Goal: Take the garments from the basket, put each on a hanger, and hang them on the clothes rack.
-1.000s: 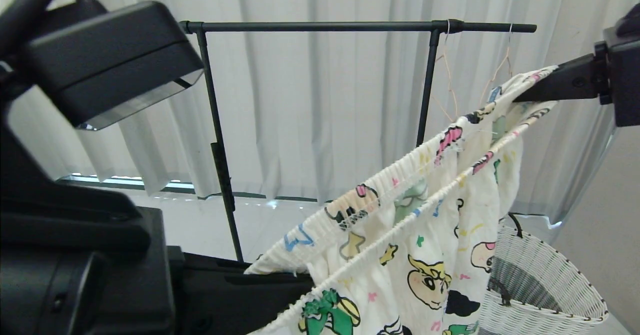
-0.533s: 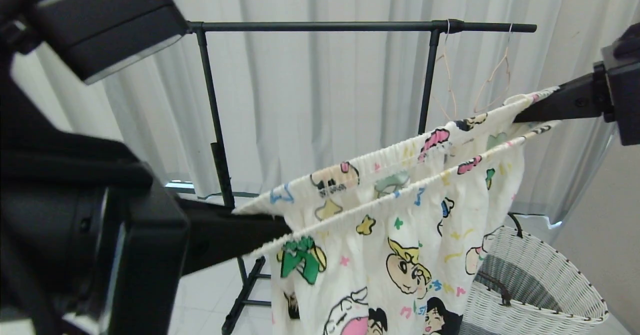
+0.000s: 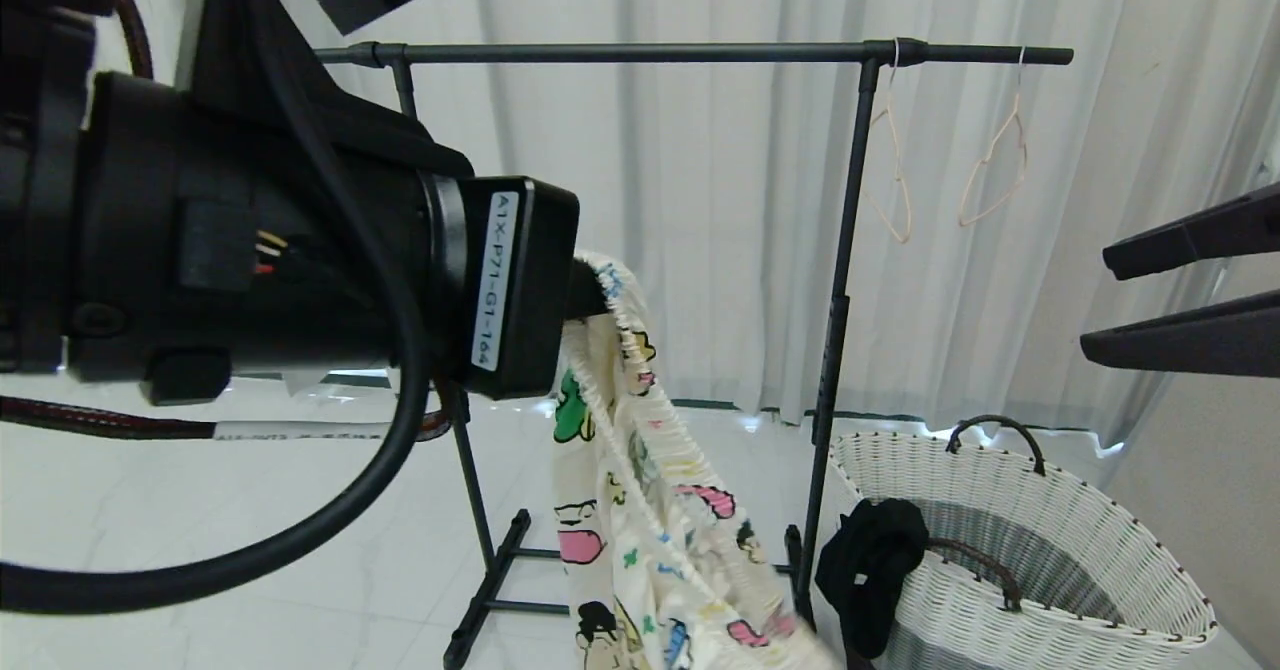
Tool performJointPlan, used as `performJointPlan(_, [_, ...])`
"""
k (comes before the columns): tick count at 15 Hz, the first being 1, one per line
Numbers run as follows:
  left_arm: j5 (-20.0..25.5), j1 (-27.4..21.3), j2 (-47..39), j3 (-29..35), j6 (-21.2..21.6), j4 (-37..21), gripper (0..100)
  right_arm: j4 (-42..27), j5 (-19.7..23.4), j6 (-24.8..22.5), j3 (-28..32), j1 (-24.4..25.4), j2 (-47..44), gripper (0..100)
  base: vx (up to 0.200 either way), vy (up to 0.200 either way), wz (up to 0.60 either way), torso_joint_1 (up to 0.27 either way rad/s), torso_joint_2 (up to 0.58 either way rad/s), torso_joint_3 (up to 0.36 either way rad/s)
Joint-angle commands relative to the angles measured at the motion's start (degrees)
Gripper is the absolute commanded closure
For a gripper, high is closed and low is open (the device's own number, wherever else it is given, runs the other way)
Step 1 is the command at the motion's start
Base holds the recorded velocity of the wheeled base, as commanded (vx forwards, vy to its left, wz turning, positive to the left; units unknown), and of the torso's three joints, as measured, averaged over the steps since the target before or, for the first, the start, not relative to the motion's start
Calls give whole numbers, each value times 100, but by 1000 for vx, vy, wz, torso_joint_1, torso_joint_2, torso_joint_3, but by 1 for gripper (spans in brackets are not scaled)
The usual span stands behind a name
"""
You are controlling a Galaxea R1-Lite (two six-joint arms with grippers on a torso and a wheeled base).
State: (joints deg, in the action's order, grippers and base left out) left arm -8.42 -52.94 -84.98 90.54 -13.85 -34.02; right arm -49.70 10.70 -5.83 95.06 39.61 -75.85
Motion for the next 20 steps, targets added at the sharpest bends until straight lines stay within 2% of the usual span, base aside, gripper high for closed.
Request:
performJointPlan(1, [-116, 3, -177, 8, -4, 45, 100, 4, 2, 3, -84, 47, 123, 0, 0, 0, 0, 0, 0, 0])
performJointPlan(2, [-291, 12, -186, -45, 14, 45, 100, -5, -33, 11, -102, 12, 132, 0, 0, 0, 0, 0, 0, 0])
performJointPlan(3, [-502, 65, -150, -212, 84, 36, 100, -31, -306, 11, -111, -181, 123, 0, 0, 0, 0, 0, 0, 0])
performJointPlan(5, [-1074, 364, 113, -898, 365, 45, 100, -382, -1686, 29, -137, -832, 62, 0, 0, 0, 0, 0, 0, 0])
performJointPlan(6, [-1241, 416, 192, -1056, 365, 45, 100, -514, -1940, 38, -146, -1043, 53, 0, 0, 0, 0, 0, 0, 0])
performJointPlan(7, [-1794, 592, 500, -1601, 365, 45, 100, -831, -2213, 73, -251, -1693, 97, 0, 0, 0, 0, 0, 0, 0])
performJointPlan(9, [-2049, 997, 966, -2286, 365, 45, 100, -822, -2274, 64, -489, -2396, 185, 0, 0, 0, 0, 0, 0, 0])
performJointPlan(12, [-2093, 1814, 1484, -2998, 699, 45, 100, -813, -2758, 73, -805, -2757, 325, 0, 0, 0, 0, 0, 0, 0])
performJointPlan(14, [-2120, 2280, 1678, -3165, 981, 45, 100, -690, -2855, 205, -998, -2801, 369, 0, 0, 0, 0, 0, 0, 0])
performJointPlan(16, [-2120, 2491, 1704, -3165, 989, 45, 100, -435, -2863, 442, -1060, -2801, 290, 0, 0, 0, 0, 0, 0, 0])
performJointPlan(20, [-2137, 2552, 1722, -3192, 989, 45, 100, -268, -2855, 609, -1051, -2809, 237, 0, 0, 0, 0, 87, -261, -174])
